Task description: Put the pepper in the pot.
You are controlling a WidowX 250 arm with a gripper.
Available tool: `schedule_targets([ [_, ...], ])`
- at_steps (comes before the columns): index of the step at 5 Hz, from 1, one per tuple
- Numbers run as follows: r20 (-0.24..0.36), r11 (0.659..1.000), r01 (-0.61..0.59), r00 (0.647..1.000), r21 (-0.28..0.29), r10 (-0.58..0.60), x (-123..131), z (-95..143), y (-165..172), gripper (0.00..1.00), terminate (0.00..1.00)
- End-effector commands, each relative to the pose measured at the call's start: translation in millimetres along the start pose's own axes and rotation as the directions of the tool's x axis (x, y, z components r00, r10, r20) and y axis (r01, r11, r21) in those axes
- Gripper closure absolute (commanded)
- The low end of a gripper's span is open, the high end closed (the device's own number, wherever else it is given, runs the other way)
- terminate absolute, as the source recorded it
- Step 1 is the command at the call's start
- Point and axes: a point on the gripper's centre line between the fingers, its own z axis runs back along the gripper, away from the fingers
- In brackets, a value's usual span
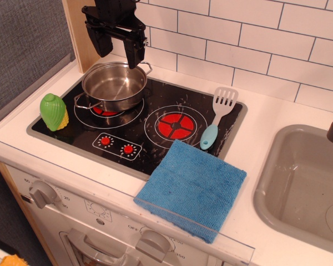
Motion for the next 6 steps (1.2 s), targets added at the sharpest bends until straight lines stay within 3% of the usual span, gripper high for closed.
schedule_targets([
  [1,0.000,1.000,0.000,1.000,0.000,0.000,0,0,0,0.00,0.00],
  [3,-0.009,0.999,-0.010,1.000,0.039,0.011,-52,29,22,0.00,0.00],
  [4,-0.057,0.998,0.019,0.998,0.064,-0.016,-83,33,31,0.00,0.00],
  [5,-0.138,0.995,0.000,0.990,0.097,0.014,-105,21,44,0.00,0.00],
  [6,-0.179,0.993,-0.032,0.982,0.114,0.053,-107,3,54,0.00,0.00],
])
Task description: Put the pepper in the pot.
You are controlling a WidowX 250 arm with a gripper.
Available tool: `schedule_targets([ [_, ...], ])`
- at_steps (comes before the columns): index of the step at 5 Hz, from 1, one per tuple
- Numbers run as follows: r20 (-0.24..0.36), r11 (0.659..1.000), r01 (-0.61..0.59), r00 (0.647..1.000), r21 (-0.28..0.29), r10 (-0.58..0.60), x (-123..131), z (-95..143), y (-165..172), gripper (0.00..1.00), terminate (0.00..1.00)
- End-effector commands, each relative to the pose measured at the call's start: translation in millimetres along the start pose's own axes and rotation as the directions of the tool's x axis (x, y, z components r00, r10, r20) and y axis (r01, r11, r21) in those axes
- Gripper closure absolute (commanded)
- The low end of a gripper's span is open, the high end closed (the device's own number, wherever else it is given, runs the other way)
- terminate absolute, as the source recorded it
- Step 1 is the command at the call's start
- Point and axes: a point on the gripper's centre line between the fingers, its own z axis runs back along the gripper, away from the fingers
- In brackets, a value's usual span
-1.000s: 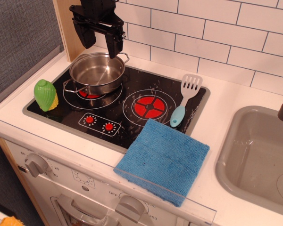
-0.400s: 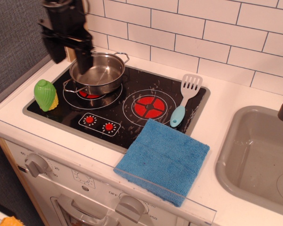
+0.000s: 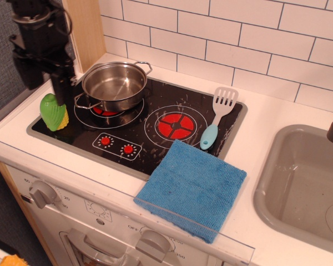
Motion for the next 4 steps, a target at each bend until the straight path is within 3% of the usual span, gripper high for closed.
schedule_targets([
  [1,-0.028,0.997,-0.066,0.997,0.035,0.067,4.0,-15.7,19.1,0.00,0.00],
  [3,-0.023,0.996,-0.084,0.996,0.027,0.084,3.6,-22.8,18.2,0.00,0.00],
  [4,-0.012,0.996,-0.083,0.996,0.030,0.083,3.4,-20.7,16.9,1.00,0.00],
])
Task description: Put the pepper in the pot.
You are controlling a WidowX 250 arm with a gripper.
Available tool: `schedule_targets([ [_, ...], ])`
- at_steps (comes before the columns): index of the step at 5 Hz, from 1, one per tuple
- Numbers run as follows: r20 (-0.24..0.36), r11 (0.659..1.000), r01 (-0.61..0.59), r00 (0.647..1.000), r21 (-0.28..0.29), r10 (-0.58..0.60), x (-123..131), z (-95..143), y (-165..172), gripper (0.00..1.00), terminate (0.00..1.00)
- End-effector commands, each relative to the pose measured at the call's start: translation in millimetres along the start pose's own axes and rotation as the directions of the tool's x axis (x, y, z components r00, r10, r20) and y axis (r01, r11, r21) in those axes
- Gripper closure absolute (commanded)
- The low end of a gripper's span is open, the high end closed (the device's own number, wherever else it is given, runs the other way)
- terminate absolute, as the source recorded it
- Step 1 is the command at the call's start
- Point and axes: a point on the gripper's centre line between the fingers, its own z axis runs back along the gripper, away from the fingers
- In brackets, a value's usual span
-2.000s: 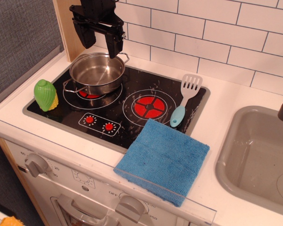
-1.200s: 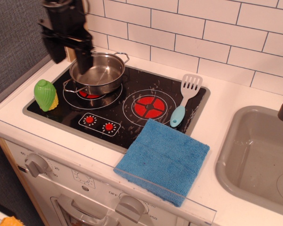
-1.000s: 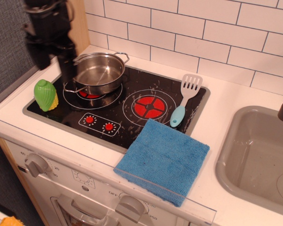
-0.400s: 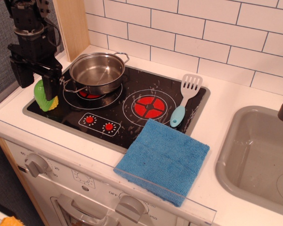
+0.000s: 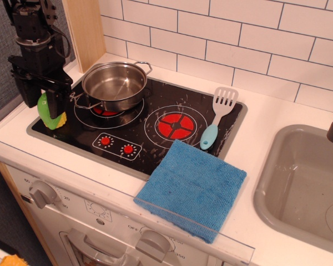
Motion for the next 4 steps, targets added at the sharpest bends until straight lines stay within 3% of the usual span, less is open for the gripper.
schedule_targets([
  [1,0.052,1.000,-0.015,0.999,0.024,0.013,-1,21,2,1.00,0.00],
  [2,0.089,0.998,-0.041,0.995,0.037,0.037,-5,48,2,1.00,0.00],
  [3,0.146,0.999,-0.036,0.989,0.006,0.034,7,68,-5,1.00,0.00],
  [4,0.159,0.998,0.029,0.987,-0.047,-0.021,41,67,-19,1.00,0.00],
])
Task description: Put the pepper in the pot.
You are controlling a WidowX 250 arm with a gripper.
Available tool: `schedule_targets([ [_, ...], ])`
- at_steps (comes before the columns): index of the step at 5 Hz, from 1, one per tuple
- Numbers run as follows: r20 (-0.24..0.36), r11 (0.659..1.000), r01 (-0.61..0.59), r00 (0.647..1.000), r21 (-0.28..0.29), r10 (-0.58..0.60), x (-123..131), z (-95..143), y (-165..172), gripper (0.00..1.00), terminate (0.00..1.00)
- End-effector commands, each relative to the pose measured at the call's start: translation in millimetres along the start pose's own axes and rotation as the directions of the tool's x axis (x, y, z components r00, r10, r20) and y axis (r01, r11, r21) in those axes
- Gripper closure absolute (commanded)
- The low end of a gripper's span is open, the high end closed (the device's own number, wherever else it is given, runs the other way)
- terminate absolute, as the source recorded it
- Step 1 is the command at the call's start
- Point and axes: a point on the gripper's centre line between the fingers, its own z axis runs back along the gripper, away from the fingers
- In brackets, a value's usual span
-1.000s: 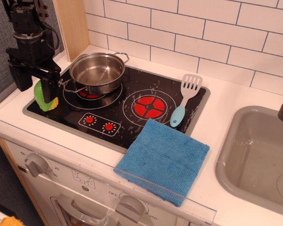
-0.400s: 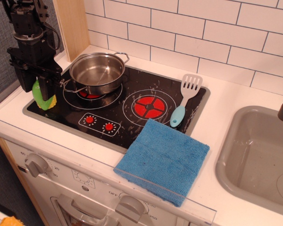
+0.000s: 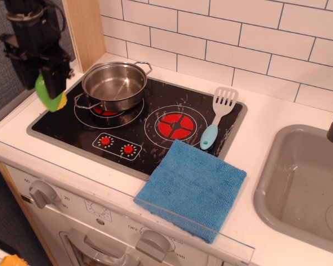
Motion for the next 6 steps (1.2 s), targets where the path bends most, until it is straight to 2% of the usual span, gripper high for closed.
schedule_targets([
  [1,0.070,0.992,0.119,0.991,-0.037,-0.116,74,4,-30,1.00,0.00],
  [2,0.056,0.986,0.156,0.987,-0.052,-0.153,91,-8,-45,1.00,0.00],
  [3,0.046,0.982,0.182,0.983,-0.051,-0.179,94,-13,-54,1.00,0.00],
  [4,0.022,0.982,0.182,0.983,-0.047,-0.181,91,-16,-54,0.00,0.00],
  [5,0.009,0.983,0.181,0.984,-0.044,-0.180,92,-15,-54,0.00,0.00],
  [6,0.042,0.982,0.187,0.982,-0.036,-0.185,94,1,-55,0.00,0.00],
])
